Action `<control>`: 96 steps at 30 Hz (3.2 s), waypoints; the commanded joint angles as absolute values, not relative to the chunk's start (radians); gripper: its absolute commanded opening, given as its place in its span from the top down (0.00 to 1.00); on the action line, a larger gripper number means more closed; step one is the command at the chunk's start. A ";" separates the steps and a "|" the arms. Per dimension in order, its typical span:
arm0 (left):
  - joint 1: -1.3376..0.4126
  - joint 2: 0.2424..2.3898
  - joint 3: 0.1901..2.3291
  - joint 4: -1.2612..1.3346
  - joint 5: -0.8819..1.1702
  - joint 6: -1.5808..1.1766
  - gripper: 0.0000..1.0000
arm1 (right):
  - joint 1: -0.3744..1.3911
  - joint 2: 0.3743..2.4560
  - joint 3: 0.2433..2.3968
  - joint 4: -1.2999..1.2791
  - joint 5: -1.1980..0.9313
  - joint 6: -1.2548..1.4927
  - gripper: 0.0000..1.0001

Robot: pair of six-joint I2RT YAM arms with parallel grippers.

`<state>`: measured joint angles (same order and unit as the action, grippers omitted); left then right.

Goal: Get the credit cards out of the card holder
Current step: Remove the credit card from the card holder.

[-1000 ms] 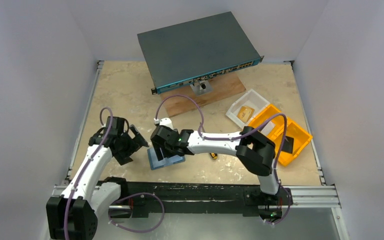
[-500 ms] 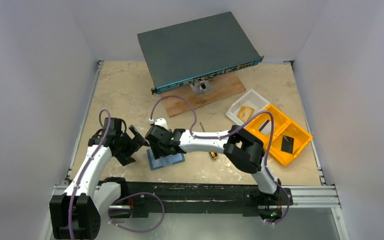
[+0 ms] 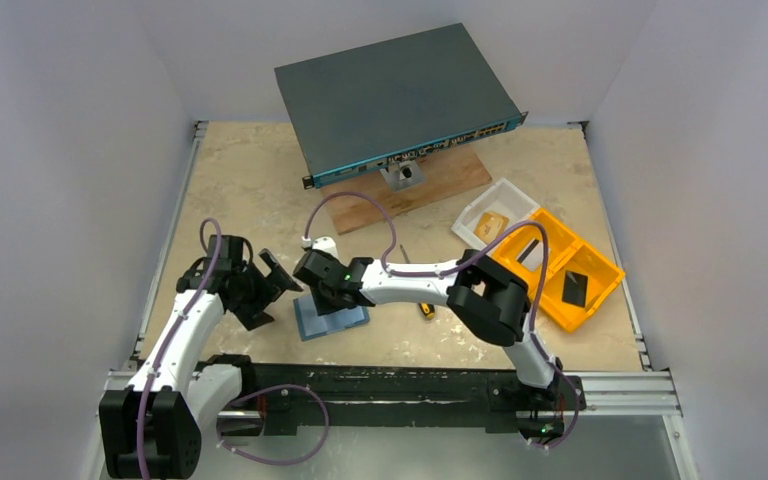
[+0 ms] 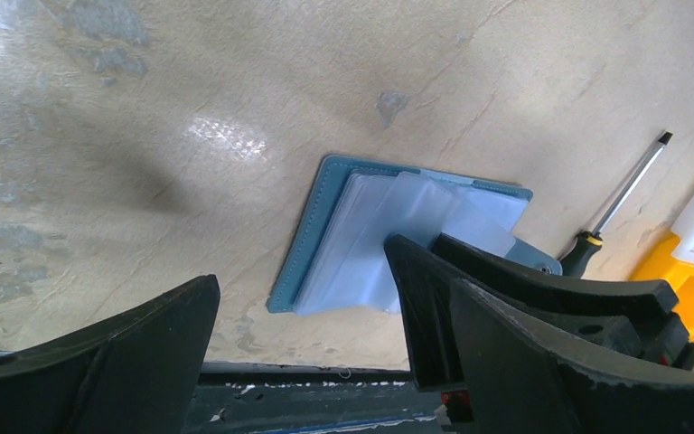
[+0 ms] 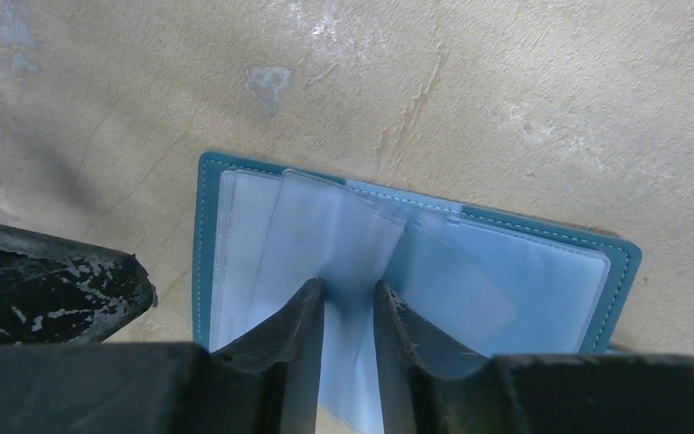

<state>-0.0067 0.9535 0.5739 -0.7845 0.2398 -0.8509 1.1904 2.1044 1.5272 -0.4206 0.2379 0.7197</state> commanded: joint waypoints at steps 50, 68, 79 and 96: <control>-0.311 1.291 0.544 -0.466 0.228 -0.890 0.88 | 1.012 1.975 1.150 -0.071 -0.115 0.789 1.00; -0.321 1.334 0.553 -0.439 0.255 -0.904 1.00 | 1.013 1.830 1.240 -0.175 -0.067 0.752 0.78; -0.332 1.301 0.577 -0.439 0.306 -0.885 1.00 | 1.012 1.757 1.226 -0.258 -0.002 0.756 0.70; -0.448 1.355 0.698 -0.427 0.321 -0.909 1.00 | 1.011 1.692 1.209 -0.307 0.082 0.754 0.70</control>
<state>-0.4252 1.3285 0.6437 -0.4519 0.3115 -0.8989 1.0142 1.7504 1.2106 -0.2935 0.0368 0.7650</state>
